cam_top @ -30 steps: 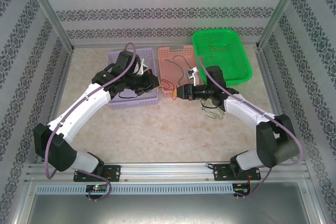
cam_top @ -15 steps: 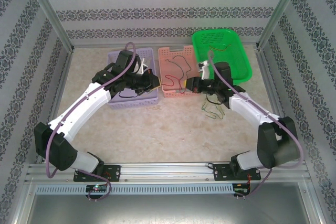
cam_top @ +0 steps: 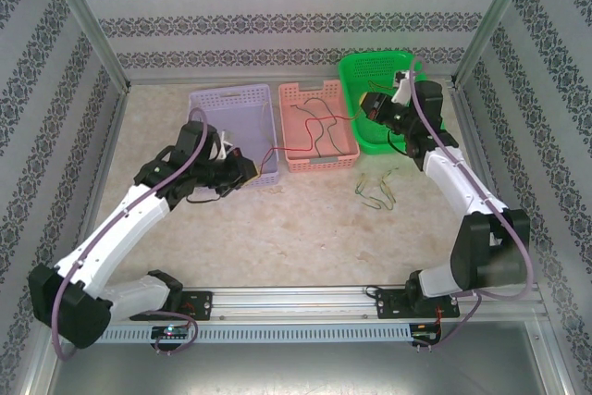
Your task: Untangle the cables
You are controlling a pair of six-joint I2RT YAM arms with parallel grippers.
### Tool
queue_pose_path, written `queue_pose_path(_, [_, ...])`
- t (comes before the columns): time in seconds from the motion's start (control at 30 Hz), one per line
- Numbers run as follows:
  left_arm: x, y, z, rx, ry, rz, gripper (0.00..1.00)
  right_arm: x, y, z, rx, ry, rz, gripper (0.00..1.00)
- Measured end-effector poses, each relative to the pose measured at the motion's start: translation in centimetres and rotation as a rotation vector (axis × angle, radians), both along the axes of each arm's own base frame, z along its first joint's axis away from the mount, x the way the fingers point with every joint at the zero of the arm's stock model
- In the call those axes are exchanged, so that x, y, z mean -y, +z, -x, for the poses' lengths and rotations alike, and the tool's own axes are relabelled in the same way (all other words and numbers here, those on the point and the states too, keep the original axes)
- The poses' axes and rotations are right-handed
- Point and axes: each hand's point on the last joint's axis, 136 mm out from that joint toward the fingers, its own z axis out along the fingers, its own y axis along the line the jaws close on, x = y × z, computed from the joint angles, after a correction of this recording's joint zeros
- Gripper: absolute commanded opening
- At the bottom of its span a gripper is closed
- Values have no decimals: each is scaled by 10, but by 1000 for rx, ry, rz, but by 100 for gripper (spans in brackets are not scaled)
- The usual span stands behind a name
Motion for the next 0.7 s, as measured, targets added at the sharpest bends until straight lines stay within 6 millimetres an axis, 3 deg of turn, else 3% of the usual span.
queue_pose_path(0.33, [-35, -34, 23, -62, 171, 17, 0, 39, 15, -23, -42, -184, -125, 0])
queue_pose_path(0.7, [-48, -28, 25, -32, 259, 62, 0, 63, 0, -24, -183, -286, -266, 0])
